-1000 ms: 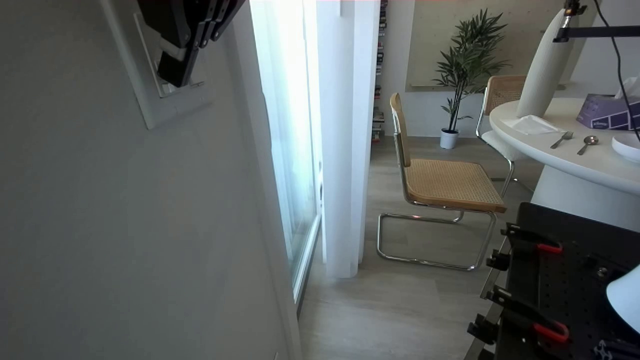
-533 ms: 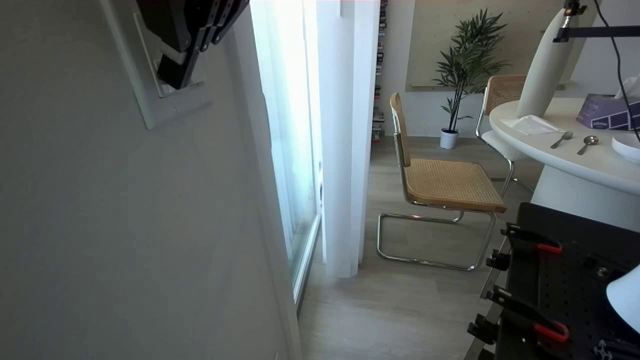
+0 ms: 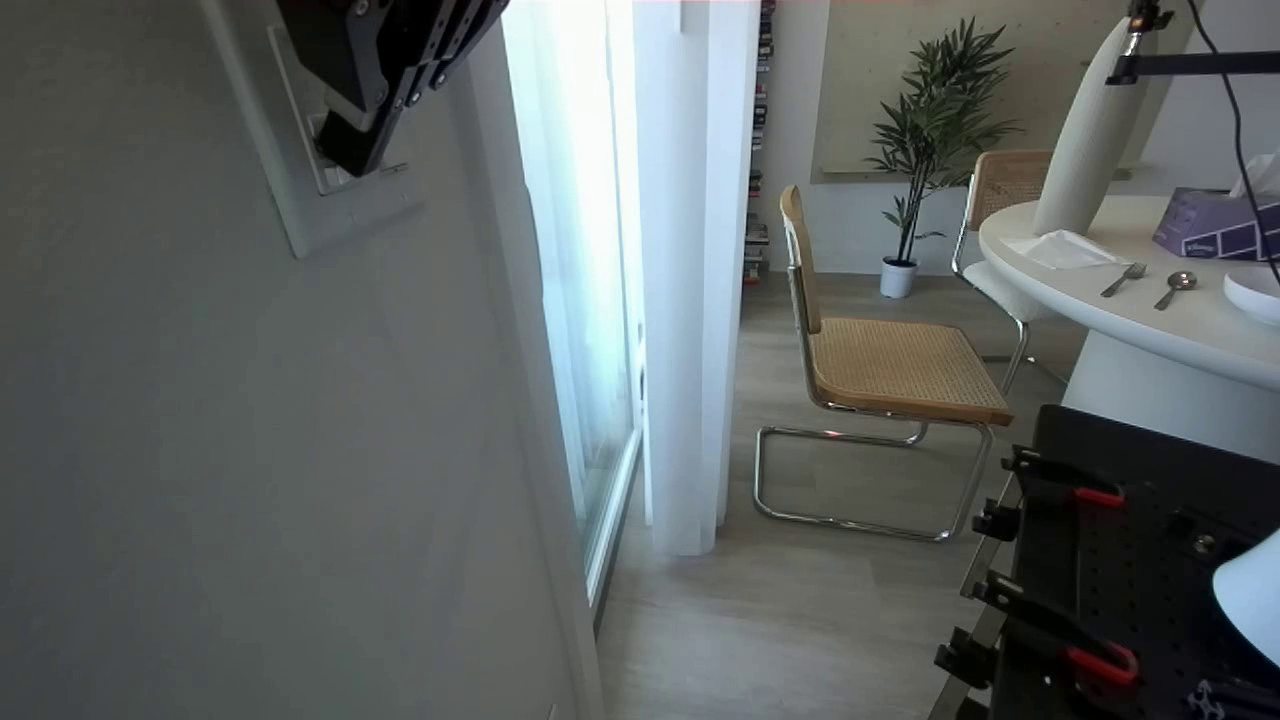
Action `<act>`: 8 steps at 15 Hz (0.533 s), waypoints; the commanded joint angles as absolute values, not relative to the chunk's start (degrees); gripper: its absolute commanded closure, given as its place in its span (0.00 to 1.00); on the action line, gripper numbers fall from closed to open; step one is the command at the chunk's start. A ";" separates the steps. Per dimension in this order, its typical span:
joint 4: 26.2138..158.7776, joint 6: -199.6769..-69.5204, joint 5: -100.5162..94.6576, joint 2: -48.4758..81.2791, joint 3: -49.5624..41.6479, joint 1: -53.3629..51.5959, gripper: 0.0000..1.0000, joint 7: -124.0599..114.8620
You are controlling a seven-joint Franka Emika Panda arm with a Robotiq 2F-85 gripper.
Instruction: Turn on the left light switch
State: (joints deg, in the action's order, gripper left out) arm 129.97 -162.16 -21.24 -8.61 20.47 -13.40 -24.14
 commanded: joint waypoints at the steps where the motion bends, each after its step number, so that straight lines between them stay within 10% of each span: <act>1: 130.20 -164.17 -27.16 -9.93 21.06 -11.14 1.00 -29.42; 8: 129.64 -164.82 -31.55 -9.37 20.64 -11.40 1.00 -34.45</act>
